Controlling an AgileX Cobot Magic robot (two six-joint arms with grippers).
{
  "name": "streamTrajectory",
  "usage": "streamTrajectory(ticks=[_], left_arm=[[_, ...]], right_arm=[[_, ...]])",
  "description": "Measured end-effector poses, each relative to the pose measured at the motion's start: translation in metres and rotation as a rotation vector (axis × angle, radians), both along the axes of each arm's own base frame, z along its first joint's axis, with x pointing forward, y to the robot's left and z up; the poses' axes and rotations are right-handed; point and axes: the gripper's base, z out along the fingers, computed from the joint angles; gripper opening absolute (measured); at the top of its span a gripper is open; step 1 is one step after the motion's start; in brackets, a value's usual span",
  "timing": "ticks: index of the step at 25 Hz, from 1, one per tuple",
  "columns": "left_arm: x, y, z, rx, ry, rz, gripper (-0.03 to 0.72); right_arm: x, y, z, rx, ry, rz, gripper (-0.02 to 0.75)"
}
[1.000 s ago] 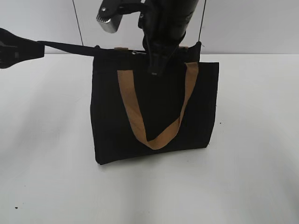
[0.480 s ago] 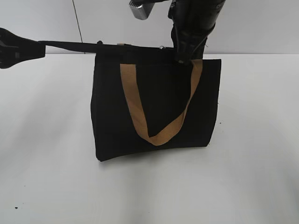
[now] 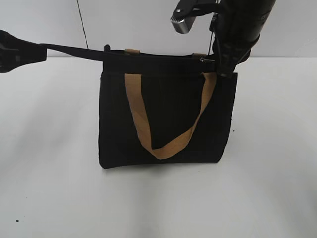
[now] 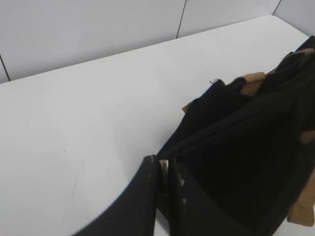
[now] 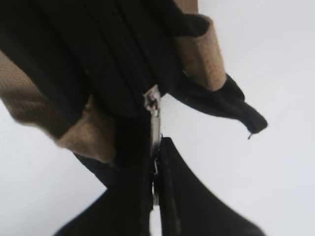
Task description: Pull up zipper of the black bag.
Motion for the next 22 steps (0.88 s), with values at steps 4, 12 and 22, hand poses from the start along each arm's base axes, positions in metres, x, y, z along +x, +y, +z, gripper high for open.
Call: streamTrajectory(ticks=[4,12,22], left_arm=[[0.0,0.0,0.0,-0.003,0.001,-0.003,0.032],[0.005,0.005,-0.005,0.01,0.015,0.038,0.188],[0.009,0.003,-0.014,-0.017,0.067,0.023,0.51]], right_arm=[[-0.001,-0.002,0.003,0.011,-0.003,-0.011,-0.008],[-0.009,-0.007,0.018,0.093,0.01,-0.05,0.19],[-0.02,-0.009,0.038,0.18,-0.005,-0.133,0.466]])
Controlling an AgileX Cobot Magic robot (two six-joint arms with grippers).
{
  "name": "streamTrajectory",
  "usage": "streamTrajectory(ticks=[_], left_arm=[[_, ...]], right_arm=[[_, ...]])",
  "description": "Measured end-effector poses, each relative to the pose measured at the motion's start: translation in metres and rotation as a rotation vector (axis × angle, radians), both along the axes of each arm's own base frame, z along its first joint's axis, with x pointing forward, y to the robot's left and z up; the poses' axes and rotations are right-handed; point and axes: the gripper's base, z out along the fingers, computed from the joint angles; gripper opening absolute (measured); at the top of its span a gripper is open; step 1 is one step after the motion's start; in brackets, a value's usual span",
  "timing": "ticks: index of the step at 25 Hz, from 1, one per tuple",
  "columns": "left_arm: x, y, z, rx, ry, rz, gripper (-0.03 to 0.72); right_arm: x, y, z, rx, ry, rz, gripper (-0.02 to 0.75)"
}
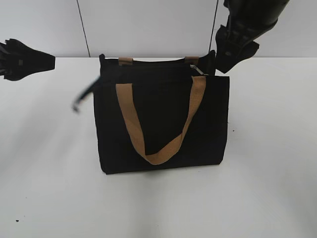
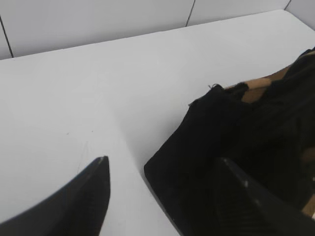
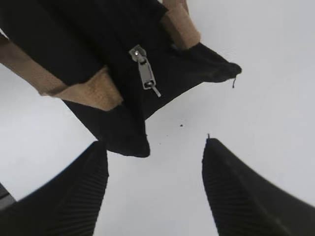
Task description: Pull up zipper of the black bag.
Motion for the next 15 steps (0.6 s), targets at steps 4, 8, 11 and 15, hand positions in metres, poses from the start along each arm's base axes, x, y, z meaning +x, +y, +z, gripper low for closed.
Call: streamTrajectory(ticks=[4,8,11,15], left_arm=[[0.0,0.0,0.0,-0.018,0.015,0.007,0.512],[-0.001,0.0,0.001,-0.029,0.02,0.014,0.502],[-0.002,0.0,0.004,-0.045,0.024,0.029,0.492],[0.0,0.004,0.0,-0.028,0.033,0.116,0.488]], right_arm=[[-0.01,0.001,0.013,0.068,0.014,-0.018,0.471],[-0.02,0.0,0.027,0.131,0.008,-0.052,0.472],[-0.027,-0.003,0.038,0.165,-0.003,-0.108,0.472],[-0.037,-0.008,0.053,0.211,-0.025,-0.169,0.472]])
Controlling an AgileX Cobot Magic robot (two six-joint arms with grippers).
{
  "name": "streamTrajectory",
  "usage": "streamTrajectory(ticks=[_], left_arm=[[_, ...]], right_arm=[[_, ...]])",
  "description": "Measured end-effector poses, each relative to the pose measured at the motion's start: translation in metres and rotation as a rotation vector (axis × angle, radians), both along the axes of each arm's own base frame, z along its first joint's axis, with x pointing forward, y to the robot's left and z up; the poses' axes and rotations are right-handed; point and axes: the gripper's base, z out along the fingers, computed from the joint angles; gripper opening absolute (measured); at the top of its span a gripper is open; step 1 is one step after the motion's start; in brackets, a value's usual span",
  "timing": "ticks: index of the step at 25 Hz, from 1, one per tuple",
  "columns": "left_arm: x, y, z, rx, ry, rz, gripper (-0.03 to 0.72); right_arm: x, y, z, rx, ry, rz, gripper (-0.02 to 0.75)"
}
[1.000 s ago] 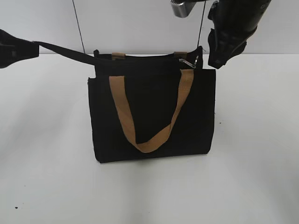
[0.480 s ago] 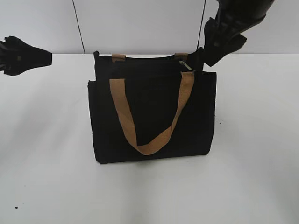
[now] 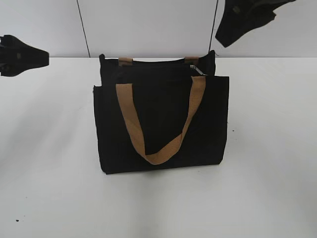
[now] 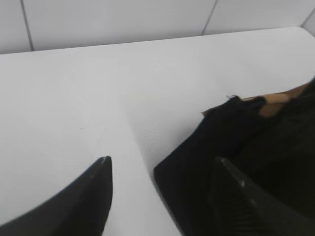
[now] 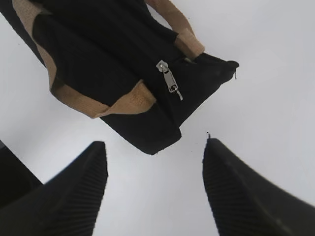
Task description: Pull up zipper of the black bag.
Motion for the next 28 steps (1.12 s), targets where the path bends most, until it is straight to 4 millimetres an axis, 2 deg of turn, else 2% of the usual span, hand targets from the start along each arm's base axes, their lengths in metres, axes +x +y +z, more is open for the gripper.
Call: streamTrajectory(ticks=[4,9,13,18,24,28], left_arm=[[-0.005,-0.002,-0.009,0.057,0.002,0.085,0.475],[-0.018,-0.033,-0.004,0.11,-0.06,0.067,0.472],[-0.026,-0.052,-0.004,0.144,-0.092,0.046,0.471],[-0.022,-0.043,-0.015,0.235,-0.107,0.176,0.47],[-0.012,-0.036,-0.044,0.454,-0.061,0.195,0.47],[-0.018,-0.032,-0.048,0.458,0.025,0.237,0.47]], right_arm=[[-0.008,-0.004,0.01,0.027,-0.017,-0.032,0.468],[-0.011,-0.005,0.014,0.041,-0.018,-0.055,0.461],[-0.02,-0.011,0.007,0.021,0.002,-0.059,0.461],[-0.043,-0.023,-0.008,-0.012,0.041,-0.063,0.461],[-0.065,-0.034,-0.021,-0.026,0.082,-0.078,0.461],[-0.074,-0.039,-0.025,-0.031,0.091,-0.08,0.461]])
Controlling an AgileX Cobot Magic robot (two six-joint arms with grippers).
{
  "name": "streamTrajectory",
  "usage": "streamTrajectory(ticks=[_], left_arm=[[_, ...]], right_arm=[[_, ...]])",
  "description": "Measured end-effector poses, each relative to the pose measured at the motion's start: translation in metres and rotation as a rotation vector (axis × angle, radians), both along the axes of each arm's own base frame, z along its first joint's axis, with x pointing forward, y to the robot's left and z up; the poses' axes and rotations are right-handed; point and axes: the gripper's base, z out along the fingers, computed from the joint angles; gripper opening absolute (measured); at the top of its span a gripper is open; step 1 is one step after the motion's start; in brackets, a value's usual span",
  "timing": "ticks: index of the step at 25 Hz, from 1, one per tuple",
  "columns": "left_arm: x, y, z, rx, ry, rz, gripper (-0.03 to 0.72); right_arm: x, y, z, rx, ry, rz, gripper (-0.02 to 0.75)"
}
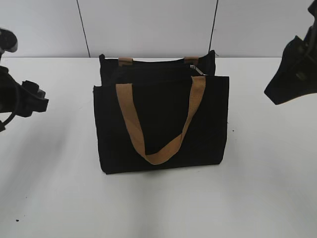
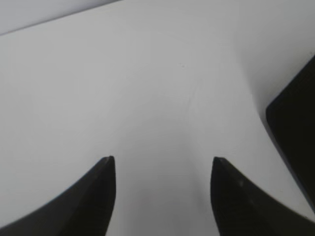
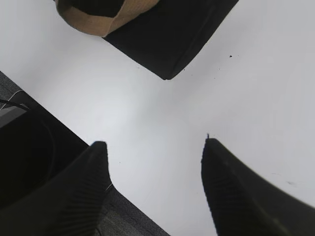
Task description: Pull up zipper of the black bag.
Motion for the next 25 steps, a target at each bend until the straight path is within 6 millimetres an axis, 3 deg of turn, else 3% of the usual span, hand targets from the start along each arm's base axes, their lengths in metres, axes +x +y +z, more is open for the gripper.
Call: streamTrajectory(ticks=[6,13,19,21,25], left_arm=[[-0.03,-0.013,0.02,-0.025,0.068,-0.081,0.47],[-0.076,-0.013,0.042,0.023,0.347,-0.121,0.496],[-0.132,0.01,0.076,-0.058,0.462,-0.198,0.508],[-0.157,0.026,0.088,-0.081,0.435,-0.213,0.508],[-0.189,0.048,0.101,-0.147,0.32,-0.234,0.508]], right_arm=[[-0.015,-0.008,0.001,0.005,-0.013,0.0,0.498],[-0.042,-0.021,0.003,0.022,-0.047,-0.001,0.527],[-0.086,-0.042,-0.014,0.044,-0.053,-0.038,0.527],[-0.103,-0.051,-0.023,0.055,-0.055,-0.056,0.527],[-0.133,-0.066,-0.041,0.08,-0.077,-0.075,0.527]])
